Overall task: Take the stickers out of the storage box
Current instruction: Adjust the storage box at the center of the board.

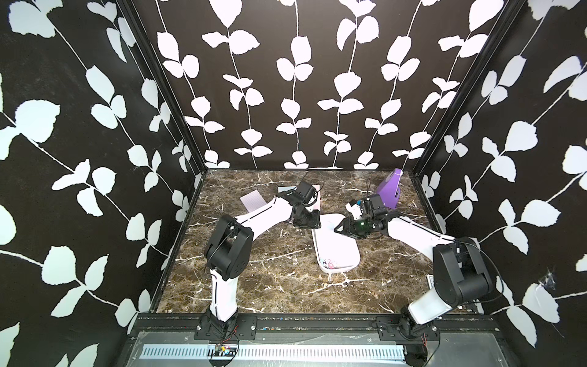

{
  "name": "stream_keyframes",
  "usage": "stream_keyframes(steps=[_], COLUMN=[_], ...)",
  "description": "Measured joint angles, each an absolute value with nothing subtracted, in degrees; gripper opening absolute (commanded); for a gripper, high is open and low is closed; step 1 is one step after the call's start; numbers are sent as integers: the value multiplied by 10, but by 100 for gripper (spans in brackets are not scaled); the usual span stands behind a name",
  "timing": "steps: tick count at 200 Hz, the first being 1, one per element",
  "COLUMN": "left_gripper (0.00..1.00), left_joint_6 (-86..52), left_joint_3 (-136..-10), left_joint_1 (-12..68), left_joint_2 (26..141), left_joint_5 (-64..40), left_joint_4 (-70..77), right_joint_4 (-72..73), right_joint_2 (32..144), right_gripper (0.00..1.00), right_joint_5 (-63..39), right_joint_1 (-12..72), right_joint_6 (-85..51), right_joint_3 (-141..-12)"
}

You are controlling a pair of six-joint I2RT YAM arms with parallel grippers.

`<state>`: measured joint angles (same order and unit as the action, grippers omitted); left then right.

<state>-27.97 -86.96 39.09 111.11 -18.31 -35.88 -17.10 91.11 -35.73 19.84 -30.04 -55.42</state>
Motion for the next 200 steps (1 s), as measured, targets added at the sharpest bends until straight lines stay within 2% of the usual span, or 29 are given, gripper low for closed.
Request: stream_keyframes(steps=[200], left_gripper=[44], left_joint_6=[-269], left_joint_3=[-928], left_joint_1=[424], left_joint_2=[1154], left_joint_5=[-113], left_joint_4=[-406], right_joint_4=[-186], right_joint_2=[955], right_gripper=[50], right_joint_5=[-315], right_joint_1=[230], right_joint_6=[-295], right_joint_3=[-555])
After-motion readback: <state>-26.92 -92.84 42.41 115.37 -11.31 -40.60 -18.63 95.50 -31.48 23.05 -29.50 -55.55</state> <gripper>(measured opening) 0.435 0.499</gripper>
